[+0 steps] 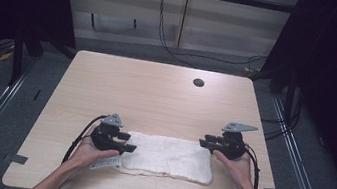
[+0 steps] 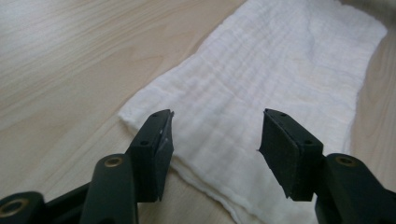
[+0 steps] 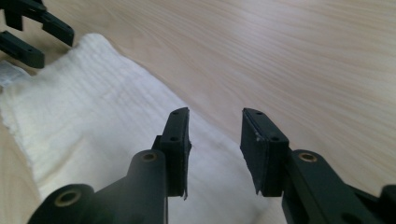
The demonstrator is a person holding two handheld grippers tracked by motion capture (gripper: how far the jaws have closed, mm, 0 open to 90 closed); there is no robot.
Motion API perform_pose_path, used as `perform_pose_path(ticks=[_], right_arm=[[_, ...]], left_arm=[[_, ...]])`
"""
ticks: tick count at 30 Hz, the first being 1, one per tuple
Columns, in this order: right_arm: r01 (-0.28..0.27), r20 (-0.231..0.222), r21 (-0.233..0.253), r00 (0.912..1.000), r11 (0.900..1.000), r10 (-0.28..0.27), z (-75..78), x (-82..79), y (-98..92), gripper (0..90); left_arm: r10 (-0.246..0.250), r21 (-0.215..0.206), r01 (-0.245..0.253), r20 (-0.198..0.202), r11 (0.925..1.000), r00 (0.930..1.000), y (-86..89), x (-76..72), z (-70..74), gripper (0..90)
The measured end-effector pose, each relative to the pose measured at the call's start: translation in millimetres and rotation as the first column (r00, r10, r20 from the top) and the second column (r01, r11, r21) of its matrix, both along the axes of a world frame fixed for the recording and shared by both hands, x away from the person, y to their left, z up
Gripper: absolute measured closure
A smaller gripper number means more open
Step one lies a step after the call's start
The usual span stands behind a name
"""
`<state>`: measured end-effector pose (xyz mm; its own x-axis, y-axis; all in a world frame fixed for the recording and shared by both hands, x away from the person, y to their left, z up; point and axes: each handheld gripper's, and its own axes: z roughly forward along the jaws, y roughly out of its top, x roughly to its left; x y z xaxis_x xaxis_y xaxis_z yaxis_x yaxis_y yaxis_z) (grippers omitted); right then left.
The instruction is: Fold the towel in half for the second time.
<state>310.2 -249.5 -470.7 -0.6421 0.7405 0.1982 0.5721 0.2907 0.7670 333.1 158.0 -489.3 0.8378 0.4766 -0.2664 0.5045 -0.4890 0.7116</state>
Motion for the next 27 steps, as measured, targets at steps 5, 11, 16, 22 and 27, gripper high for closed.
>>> perform_pose_path(ticks=[5,11,16,22,27], right_arm=[[-0.102,0.008,0.018,0.9948,0.995,0.102,7.7,-8.0,29.4,63.3],[-0.186,0.007,0.024,0.9825,0.982,0.186,11.1,-16.6,52.9,62.0],[-0.252,-0.003,0.031,0.9675,0.967,0.253,20.4,-24.7,74.7,53.4],[-0.321,-0.015,0.052,0.9466,0.946,0.322,16.9,-35.1,104.8,53.5],[-0.378,-0.028,0.055,0.9247,0.924,0.380,12.6,-40.4,132.3,52.1]], left_arm=[[0.002,0.011,-0.002,-0.001,0.9999,1.0000,5.4,0.9,7.4,39.4],[0.048,-0.008,-0.048,0.042,0.9988,0.9980,-0.7,3.9,19.2,38.9],[0.019,-0.028,-0.018,0.044,0.9995,0.9989,-8.0,20.3,30.6,41.2],[0.046,-0.023,-0.045,0.050,0.9987,0.9977,4.2,23.8,27.6,43.7],[0.080,-0.008,-0.080,0.027,0.9968,0.9964,13.0,24.4,17.4,42.2]])
